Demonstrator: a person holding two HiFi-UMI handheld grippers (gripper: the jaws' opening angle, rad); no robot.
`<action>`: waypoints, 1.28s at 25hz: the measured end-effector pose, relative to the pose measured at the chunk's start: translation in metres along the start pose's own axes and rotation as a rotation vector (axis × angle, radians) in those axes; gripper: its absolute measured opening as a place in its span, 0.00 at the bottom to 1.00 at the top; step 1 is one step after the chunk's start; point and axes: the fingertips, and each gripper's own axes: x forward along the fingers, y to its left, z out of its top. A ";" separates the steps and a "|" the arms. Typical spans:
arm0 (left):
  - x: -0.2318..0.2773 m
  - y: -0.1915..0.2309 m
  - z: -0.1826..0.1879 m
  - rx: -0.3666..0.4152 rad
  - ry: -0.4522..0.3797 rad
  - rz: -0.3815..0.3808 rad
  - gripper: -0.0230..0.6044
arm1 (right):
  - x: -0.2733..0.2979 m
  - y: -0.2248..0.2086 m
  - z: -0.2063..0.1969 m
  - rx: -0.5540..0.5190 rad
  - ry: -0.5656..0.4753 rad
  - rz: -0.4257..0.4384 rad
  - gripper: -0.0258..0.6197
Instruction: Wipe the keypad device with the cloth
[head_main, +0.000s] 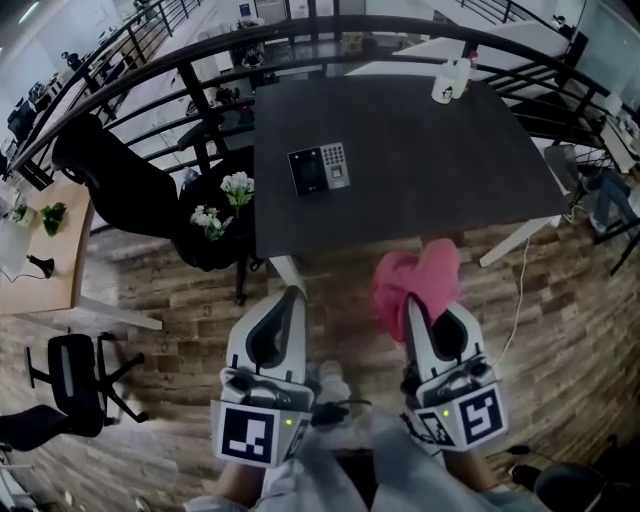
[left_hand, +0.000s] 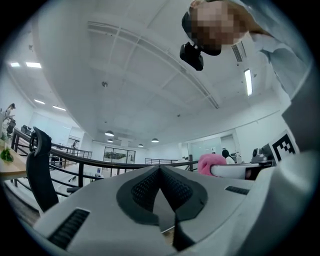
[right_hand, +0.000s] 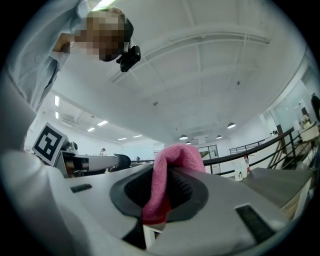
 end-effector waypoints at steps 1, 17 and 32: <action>0.005 0.006 -0.001 -0.005 0.001 -0.001 0.06 | 0.008 0.000 -0.002 -0.001 0.003 0.000 0.13; 0.055 0.055 -0.025 -0.039 0.039 -0.027 0.06 | 0.078 0.000 -0.029 -0.014 0.061 -0.006 0.13; 0.076 0.083 -0.031 -0.037 0.055 0.064 0.06 | 0.123 -0.022 -0.043 -0.001 0.082 0.054 0.13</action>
